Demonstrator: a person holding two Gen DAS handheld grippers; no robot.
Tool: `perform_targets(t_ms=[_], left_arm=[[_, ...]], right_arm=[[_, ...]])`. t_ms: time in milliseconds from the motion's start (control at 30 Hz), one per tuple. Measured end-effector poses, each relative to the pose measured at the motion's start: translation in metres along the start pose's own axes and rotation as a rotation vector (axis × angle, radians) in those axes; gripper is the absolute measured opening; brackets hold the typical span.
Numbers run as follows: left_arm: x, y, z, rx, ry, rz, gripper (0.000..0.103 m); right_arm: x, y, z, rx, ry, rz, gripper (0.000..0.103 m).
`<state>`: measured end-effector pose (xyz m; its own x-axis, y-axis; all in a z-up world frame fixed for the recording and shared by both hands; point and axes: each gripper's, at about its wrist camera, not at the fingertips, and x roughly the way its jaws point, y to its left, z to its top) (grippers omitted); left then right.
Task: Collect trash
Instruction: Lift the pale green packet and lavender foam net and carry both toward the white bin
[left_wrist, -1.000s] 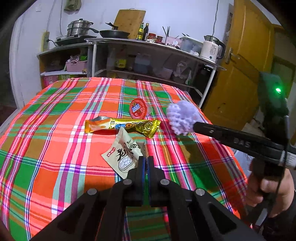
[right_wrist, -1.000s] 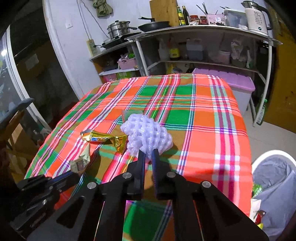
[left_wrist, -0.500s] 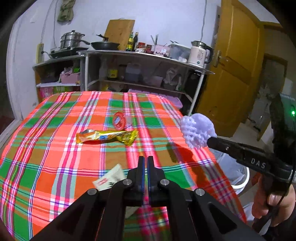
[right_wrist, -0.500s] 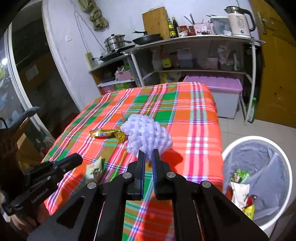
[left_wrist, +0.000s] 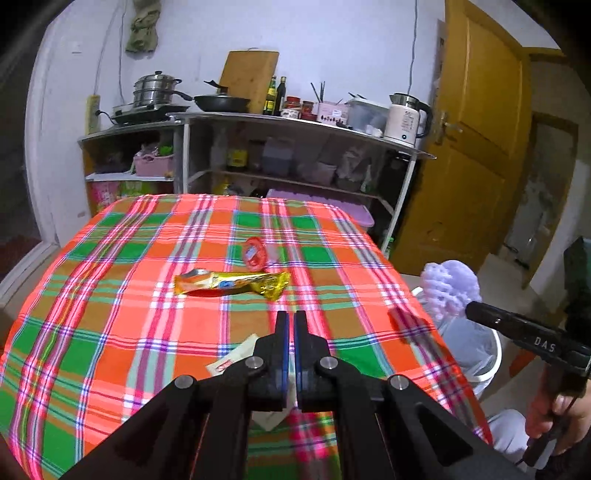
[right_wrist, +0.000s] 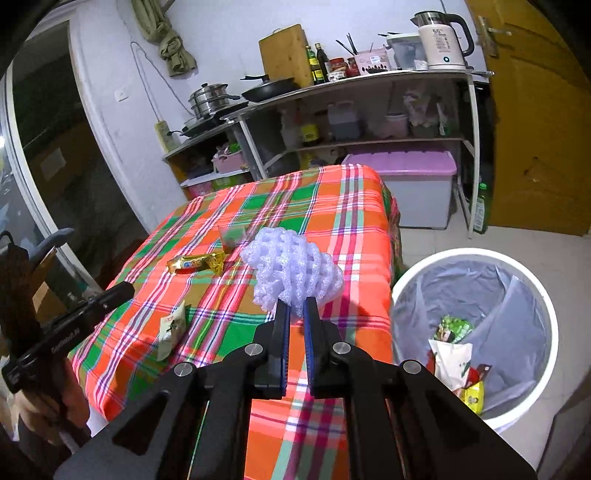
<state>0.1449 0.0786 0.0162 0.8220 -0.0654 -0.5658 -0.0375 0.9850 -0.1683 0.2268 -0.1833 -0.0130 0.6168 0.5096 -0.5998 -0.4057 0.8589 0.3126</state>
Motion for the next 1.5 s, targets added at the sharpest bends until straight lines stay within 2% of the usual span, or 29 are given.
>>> perform_targets(t_ms=[100, 133, 167, 200, 233, 267, 400, 467, 600, 900, 933, 967, 1033, 1067, 1300, 1500], left_arm=[[0.003, 0.006, -0.004, -0.007, 0.02, -0.001, 0.003], [0.005, 0.008, -0.006, -0.011, 0.024, 0.013, 0.008], [0.007, 0.01, -0.008, -0.008, 0.027, 0.028, 0.022], [0.01, 0.013, -0.011, -0.006, 0.038, 0.036, 0.031], [0.014, 0.016, -0.014, -0.01, 0.05, 0.03, 0.05], [0.019, 0.019, -0.017, -0.018, 0.065, 0.025, 0.061], [0.038, 0.026, -0.027, -0.042, 0.136, 0.045, 0.064], [0.048, 0.026, -0.032, -0.043, 0.168, 0.058, 0.069], [0.066, 0.023, -0.041, -0.058, 0.228, 0.081, 0.07], [0.084, 0.01, -0.033, -0.028, 0.236, 0.094, 0.07], [0.084, 0.01, -0.032, -0.029, 0.231, 0.094, 0.067], [0.084, 0.01, -0.031, -0.032, 0.226, 0.088, 0.056], [0.083, 0.009, -0.031, -0.032, 0.22, 0.094, 0.042], [0.082, 0.01, -0.031, -0.034, 0.215, 0.097, 0.026], [0.069, 0.011, -0.027, -0.052, 0.177, 0.054, 0.023], [0.053, -0.01, -0.015, -0.022, 0.134, -0.008, 0.023]], right_arm=[[0.002, -0.002, -0.002, 0.005, 0.008, 0.006, 0.007], [0.004, -0.003, -0.003, 0.005, 0.012, 0.009, 0.007], [0.005, -0.003, -0.004, 0.005, 0.015, 0.011, 0.007], [0.006, -0.004, -0.003, 0.004, 0.019, 0.012, 0.007], [0.007, -0.004, -0.004, 0.003, 0.021, 0.013, 0.007], [0.007, -0.004, -0.005, 0.003, 0.022, 0.014, 0.007], [0.011, -0.007, -0.005, 0.009, 0.029, 0.01, 0.007], [0.013, -0.009, -0.006, 0.014, 0.035, 0.01, 0.007], [0.018, -0.008, -0.007, 0.016, 0.047, 0.009, 0.007], [0.024, -0.01, -0.008, 0.018, 0.062, 0.009, 0.007], [0.024, -0.011, -0.008, 0.019, 0.063, 0.008, 0.007], [0.024, -0.011, -0.008, 0.02, 0.064, 0.007, 0.007], [0.025, -0.012, -0.009, 0.021, 0.065, 0.004, 0.007], [0.025, -0.012, -0.009, 0.022, 0.065, 0.003, 0.007], [0.021, -0.013, -0.01, 0.022, 0.054, 0.0, 0.007], [0.012, -0.014, -0.009, 0.024, 0.038, -0.006, 0.007]])
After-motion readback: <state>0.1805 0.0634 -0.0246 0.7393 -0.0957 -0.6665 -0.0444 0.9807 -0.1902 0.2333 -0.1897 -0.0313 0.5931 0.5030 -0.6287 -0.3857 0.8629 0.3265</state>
